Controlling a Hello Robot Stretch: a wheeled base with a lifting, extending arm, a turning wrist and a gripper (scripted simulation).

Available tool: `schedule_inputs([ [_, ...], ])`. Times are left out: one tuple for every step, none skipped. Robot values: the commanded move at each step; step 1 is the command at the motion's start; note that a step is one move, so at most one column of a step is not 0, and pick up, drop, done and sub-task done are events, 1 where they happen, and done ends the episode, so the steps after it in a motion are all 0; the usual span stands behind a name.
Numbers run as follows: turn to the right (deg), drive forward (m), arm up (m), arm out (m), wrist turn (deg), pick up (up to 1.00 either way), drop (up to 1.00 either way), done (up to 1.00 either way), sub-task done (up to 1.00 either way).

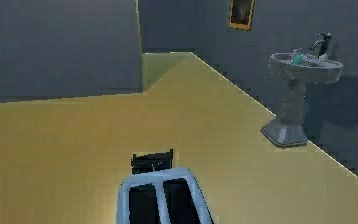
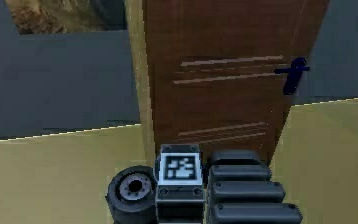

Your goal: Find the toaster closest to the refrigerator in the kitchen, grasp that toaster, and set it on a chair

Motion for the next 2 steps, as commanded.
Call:
schedule_inputs([
  [0.0, 1.00, 0.00, 0.00, 0.0, 0.00, 0.00, 0.00, 0.00],
  [0.0, 1.00, 0.00, 0.00, 0.0, 0.00, 0.00, 0.00, 0.00],
])
